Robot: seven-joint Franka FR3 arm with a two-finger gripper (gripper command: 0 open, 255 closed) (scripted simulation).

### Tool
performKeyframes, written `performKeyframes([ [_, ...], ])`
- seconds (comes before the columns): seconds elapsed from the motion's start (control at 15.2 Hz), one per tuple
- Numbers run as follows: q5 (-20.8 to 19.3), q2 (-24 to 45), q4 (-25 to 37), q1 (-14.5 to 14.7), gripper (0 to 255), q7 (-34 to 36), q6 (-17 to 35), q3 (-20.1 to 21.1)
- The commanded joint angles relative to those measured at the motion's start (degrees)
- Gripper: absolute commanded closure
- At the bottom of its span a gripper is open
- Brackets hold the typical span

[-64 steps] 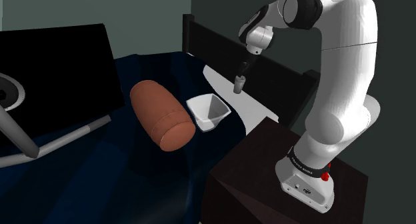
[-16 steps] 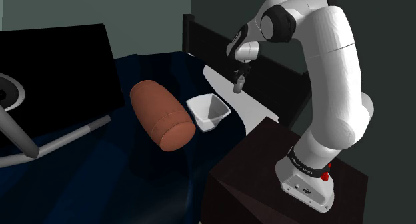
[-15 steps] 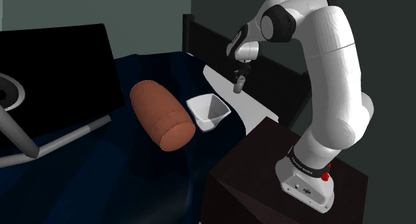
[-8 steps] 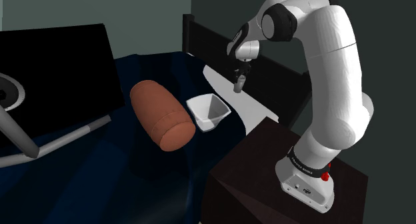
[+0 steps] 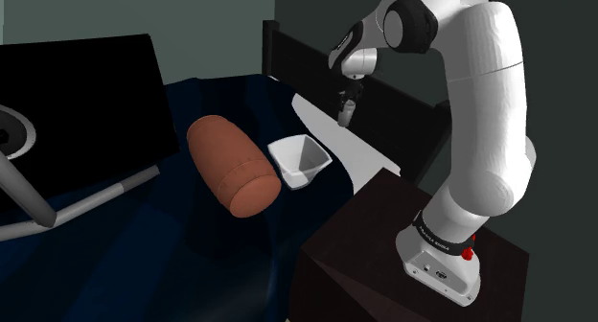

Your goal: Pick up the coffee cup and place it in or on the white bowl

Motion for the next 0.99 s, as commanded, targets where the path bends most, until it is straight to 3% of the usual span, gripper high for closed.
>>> performKeyframes([
  [0.0, -0.6, -0.9, 0.3, 0.3, 255, 0.2, -1.1, -0.5],
  [0.92, -4.9, -7.3, 2.2, 2.8, 255, 2.3, -8.9, -4.0],
])
